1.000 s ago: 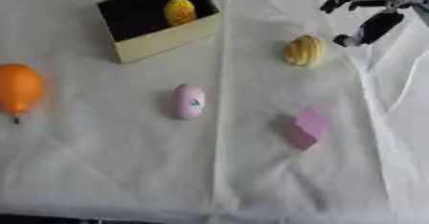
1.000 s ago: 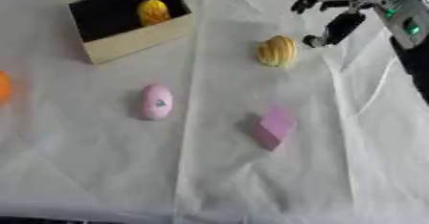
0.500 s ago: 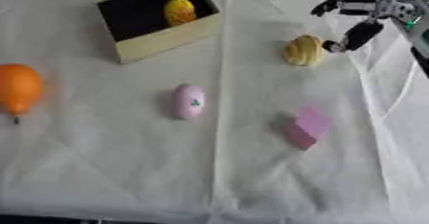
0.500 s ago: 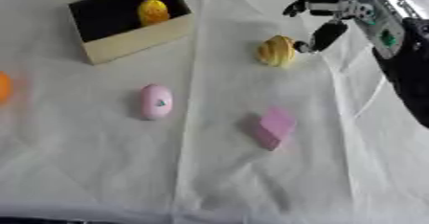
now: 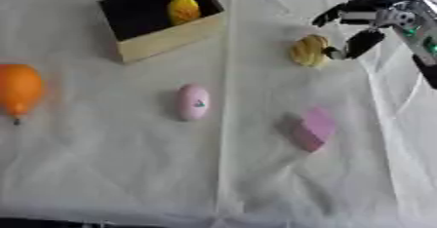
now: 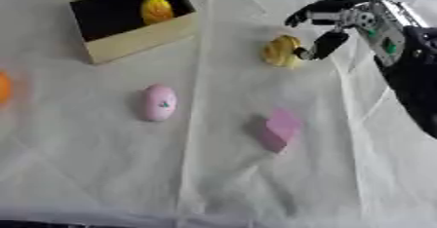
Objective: Pick up objects on the table and place them in the box.
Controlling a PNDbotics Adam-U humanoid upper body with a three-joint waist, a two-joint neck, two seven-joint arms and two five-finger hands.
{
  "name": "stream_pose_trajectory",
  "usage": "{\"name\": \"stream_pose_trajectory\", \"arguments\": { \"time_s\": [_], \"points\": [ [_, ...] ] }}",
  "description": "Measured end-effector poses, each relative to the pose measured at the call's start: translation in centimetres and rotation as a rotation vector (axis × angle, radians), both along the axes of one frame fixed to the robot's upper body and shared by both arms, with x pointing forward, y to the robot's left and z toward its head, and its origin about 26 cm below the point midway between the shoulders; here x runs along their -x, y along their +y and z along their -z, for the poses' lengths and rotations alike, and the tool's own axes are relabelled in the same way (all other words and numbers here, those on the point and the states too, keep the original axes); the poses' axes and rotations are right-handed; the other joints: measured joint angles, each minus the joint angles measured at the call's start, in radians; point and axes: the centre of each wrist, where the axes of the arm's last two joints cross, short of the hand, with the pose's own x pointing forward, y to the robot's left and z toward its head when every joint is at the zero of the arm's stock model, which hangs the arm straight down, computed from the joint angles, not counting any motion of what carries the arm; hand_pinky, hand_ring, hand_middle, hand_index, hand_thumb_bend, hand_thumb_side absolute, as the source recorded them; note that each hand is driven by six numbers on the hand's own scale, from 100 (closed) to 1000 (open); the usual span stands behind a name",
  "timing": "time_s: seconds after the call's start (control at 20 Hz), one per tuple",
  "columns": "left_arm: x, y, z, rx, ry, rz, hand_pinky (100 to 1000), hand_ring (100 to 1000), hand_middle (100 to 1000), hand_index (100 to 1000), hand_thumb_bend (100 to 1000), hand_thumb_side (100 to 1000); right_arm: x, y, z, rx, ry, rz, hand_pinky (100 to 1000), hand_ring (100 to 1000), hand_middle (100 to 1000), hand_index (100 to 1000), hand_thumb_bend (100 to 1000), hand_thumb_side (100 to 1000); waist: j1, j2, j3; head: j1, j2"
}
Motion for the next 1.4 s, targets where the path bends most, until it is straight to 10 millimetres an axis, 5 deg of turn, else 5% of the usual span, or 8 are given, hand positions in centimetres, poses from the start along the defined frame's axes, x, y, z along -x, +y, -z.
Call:
{"name": "stream_pose_trajectory", "arguments": {
  "time_s": [0.45, 0.7, 0.9, 1.4],
  "points": [
    [0.0, 0.0, 0.0, 0.002, -0.001, 0.002, 803, 759, 754, 843, 100, 634, -0.5, 0.3, 0.9, 0.005, 0.052, -0.024, 862, 947, 826, 932, 183, 262, 0.0, 0.006, 0.002, -0.001, 0.0],
    [-0.1, -0.1, -0.1, 0.007, -0.003, 0.005, 803, 759, 754, 843, 100, 635, -0.6, 0.5, 0.9, -0.004, 0.038, -0.032, 826, 895, 654, 803, 172, 244, 0.0, 0.009, 0.003, -0.001, 0.0],
    [-0.1, -0.2, 0.0, 0.01, -0.003, 0.006, 803, 760, 754, 843, 100, 638, -0.6, 0.6, 1.0, -0.033, -0.02, -0.024, 750, 740, 501, 676, 100, 267, 0.0, 0.009, 0.003, -0.001, 0.0],
    [-0.1, -0.2, 0.0, 0.01, -0.002, 0.006, 804, 761, 755, 843, 100, 638, -0.1, 1.7, -0.6, -0.189, -0.264, -0.073, 723, 689, 470, 653, 100, 210, 0.0, 0.009, 0.002, 0.0, 0.0]
  ]
}}
